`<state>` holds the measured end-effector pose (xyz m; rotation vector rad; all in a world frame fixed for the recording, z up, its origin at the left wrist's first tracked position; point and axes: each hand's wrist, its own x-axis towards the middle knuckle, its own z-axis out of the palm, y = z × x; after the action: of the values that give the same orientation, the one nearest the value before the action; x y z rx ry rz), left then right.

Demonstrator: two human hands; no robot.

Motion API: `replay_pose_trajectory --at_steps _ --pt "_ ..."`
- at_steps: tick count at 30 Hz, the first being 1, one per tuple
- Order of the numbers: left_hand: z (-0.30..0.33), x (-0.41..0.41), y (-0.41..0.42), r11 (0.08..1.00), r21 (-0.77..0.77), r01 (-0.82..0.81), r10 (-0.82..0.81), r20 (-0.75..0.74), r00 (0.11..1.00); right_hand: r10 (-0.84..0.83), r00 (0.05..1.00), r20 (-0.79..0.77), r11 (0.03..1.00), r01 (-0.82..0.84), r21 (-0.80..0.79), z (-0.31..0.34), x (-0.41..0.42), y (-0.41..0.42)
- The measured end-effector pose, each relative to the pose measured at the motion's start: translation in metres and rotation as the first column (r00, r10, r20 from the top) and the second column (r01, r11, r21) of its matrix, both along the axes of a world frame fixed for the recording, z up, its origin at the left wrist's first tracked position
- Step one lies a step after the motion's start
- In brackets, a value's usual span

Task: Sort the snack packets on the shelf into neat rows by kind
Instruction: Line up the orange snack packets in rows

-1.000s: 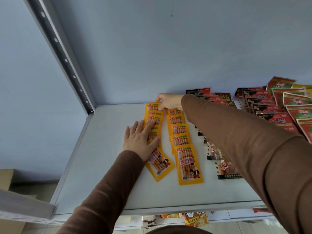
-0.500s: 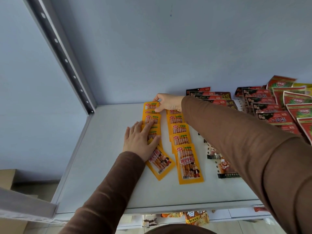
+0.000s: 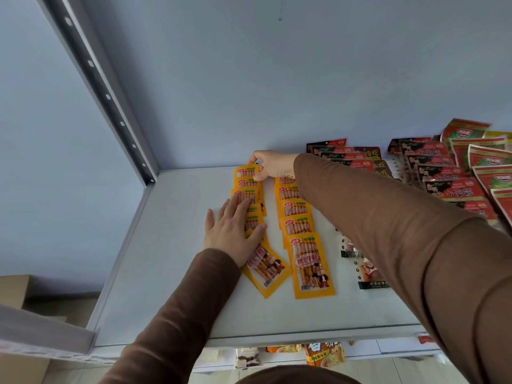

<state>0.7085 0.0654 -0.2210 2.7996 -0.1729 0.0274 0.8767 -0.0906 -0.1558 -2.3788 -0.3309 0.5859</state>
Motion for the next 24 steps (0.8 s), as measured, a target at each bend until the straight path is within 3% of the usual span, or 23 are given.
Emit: replay_pose_trajectory --at_steps 11,15,20,22,24 --pt "0.0 0.003 -0.015 1.0 -0.024 -0.015 0.015 -0.007 1.0 -0.018 0.999 0.036 1.0 0.018 -0.012 0.0 -0.003 0.0" --pt "0.0 0.004 -0.015 0.999 -0.034 -0.021 0.021 0.001 1.0 0.024 1.0 -0.018 1.0 -0.025 -0.015 0.002 -0.012 -0.001" --pt "0.011 0.003 0.006 0.973 -0.227 -0.053 0.048 -0.028 0.998 0.027 0.999 0.027 0.999 -0.027 -0.032 0.002 -0.019 0.001" --pt "0.018 -0.004 0.016 0.984 -0.171 -0.054 0.061 0.032 0.998 0.02 1.0 0.013 1.0 -0.02 -0.019 0.001 -0.02 0.001" --pt "0.022 -0.016 0.016 0.994 -0.097 0.049 -0.042 0.077 0.996 0.012 1.0 0.001 1.0 -0.012 0.004 -0.001 -0.021 -0.001"
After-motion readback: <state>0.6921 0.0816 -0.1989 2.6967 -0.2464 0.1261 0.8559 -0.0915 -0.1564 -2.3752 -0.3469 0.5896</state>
